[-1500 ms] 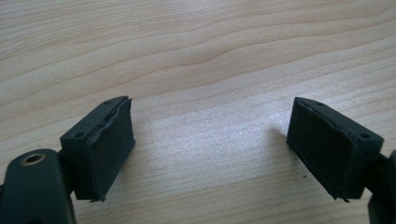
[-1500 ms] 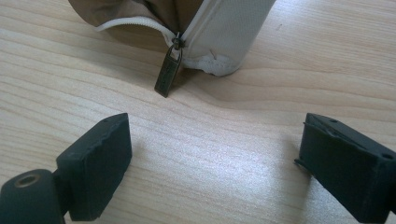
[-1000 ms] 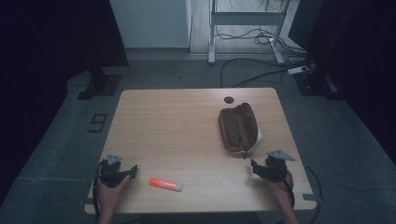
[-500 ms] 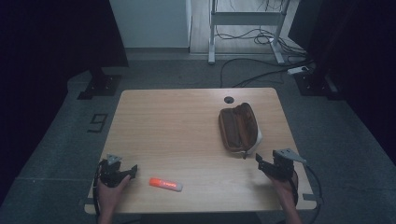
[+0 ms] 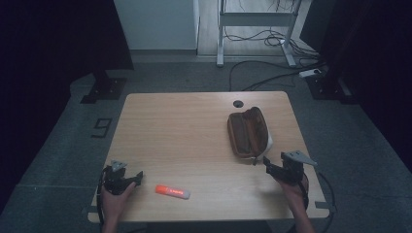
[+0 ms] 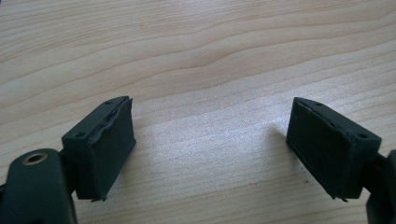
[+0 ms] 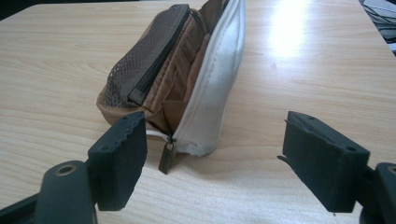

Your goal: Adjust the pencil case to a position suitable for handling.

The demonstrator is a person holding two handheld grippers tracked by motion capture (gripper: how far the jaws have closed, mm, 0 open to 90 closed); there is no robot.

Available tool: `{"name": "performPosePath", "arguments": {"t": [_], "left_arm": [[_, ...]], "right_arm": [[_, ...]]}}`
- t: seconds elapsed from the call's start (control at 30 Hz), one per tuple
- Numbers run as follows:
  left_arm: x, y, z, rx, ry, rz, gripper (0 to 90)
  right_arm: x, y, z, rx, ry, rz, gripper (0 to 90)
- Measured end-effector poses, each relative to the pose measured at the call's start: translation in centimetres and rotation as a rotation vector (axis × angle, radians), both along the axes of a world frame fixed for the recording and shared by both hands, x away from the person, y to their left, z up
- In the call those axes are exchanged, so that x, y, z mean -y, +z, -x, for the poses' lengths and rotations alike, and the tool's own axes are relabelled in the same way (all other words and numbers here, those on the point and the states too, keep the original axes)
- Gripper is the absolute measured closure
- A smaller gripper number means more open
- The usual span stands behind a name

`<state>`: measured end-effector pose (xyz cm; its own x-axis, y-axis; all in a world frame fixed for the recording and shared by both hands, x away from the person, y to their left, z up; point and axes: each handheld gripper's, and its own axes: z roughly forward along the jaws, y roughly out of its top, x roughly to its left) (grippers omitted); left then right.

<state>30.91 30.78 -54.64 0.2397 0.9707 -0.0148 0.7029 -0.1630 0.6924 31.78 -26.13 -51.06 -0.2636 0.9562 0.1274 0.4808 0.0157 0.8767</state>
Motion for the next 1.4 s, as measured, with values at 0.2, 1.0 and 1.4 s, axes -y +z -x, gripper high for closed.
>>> {"name": "performPosePath", "arguments": {"t": [0.2,1.0,1.4], "left_arm": [[0.0,0.0,0.0,0.0,0.0,-0.003,15.3],[0.0,0.0,0.0,0.0,0.001,-0.003,15.4],[0.0,0.0,0.0,0.001,0.002,-0.002,15.4]], "right_arm": [[-0.4,0.6,-0.9,0.003,0.005,0.011,21.1],[-1.0,-0.4,-6.8,-0.035,-0.011,-0.042,29.7],[-1.1,-2.4,-8.4,-0.082,-0.03,-0.06,50.0]]}}
